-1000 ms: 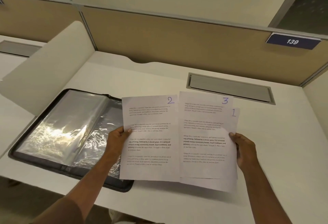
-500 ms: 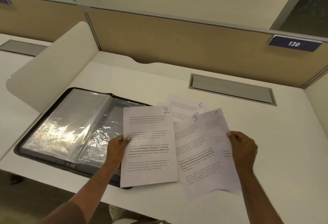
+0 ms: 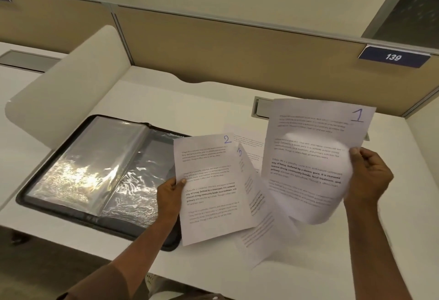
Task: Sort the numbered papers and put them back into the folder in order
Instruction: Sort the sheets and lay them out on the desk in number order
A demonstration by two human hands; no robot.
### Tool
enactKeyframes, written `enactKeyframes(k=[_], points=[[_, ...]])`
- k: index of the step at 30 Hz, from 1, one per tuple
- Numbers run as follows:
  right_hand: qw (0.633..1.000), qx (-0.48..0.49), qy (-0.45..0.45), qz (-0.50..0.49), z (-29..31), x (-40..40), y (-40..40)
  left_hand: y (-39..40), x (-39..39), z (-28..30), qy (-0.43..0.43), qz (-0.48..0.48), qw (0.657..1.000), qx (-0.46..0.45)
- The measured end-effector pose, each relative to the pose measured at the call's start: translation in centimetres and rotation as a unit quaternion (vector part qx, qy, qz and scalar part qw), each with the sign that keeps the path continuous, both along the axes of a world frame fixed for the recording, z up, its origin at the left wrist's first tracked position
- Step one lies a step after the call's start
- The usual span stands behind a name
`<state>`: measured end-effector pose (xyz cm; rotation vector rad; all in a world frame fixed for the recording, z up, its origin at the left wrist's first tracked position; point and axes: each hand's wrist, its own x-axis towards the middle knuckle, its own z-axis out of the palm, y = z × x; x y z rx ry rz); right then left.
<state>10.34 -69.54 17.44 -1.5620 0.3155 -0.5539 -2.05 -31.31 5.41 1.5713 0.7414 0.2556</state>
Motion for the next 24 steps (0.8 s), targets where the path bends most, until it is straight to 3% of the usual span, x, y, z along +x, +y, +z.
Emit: enactKeyframes(k=[9,13,17,24], points=[[0.99,0.137,-0.001,0.02,-0.9,1.1,0.1,-4.5,-1.1,-0.8,-0.002,-0.052,0.995,-0.08],[0.99,0.01,0.101,0.093,-3.8,1.5,1.7,-5.9,-1.1,-0.9,0.027,-0.061,0.989,-0.13],[0.953,-0.129,0.226,0.156,-9.2,-0.1,4.0,-7.1,-0.6,-0.3,0.034,-0.069,0.987,-0.14],[0.926,-0.089,0.265,0.254,-11.8,-2.0,6.2,-8.0,-0.5,-0.8,0.033,-0.109,0.982,-0.153]])
